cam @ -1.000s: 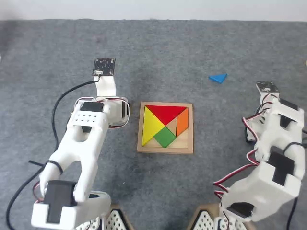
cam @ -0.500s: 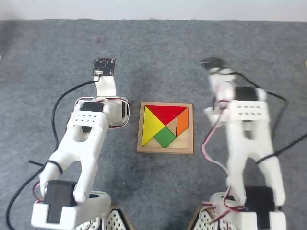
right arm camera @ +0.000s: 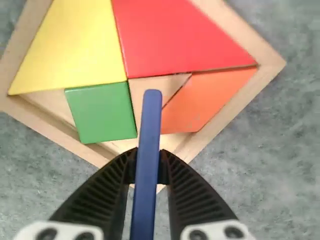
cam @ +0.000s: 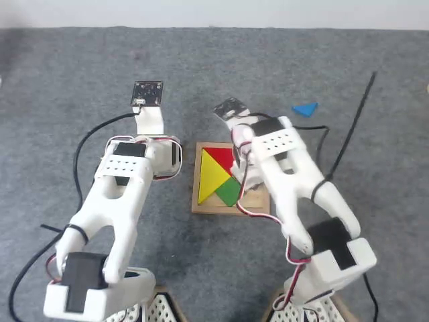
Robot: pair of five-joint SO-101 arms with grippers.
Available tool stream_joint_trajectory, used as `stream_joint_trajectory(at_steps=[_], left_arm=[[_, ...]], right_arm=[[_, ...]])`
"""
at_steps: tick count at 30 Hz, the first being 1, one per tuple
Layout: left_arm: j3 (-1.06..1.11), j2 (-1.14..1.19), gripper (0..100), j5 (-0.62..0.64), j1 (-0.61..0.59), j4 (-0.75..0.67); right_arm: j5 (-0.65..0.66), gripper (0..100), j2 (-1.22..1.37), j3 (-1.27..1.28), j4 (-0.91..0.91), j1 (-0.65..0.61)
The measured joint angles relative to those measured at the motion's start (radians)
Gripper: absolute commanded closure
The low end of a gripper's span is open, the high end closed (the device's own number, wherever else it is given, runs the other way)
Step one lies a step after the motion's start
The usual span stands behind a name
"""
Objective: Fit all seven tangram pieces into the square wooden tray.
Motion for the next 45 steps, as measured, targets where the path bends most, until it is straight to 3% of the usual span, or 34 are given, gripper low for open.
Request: stream_joint_trajectory(at_steps=[5, 12, 27, 40, 45], left_arm=[[0.0, 0.0, 80, 0.0, 0.0, 0.0], [0.0, 0.0, 80, 0.0, 0.0, 0.0], [0.0, 0.0, 80, 0.0, 0.0, 0.0], [0.0, 0.0, 80, 0.0, 0.0, 0.0], [0.0, 0.0, 80, 0.0, 0.0, 0.0]], right_arm=[[-0.008, 95.5, 0.012, -0.002, 0.0, -0.018], [0.003, 75.8, 0.012, -0.002, 0.006, -0.095], [0.003, 77.9, 0.012, -0.002, 0.04, -0.126], [0.018, 77.9, 0.012, -0.02, -0.078, 0.227], [0.021, 77.9, 0.012, -0.02, -0.074, 0.232]])
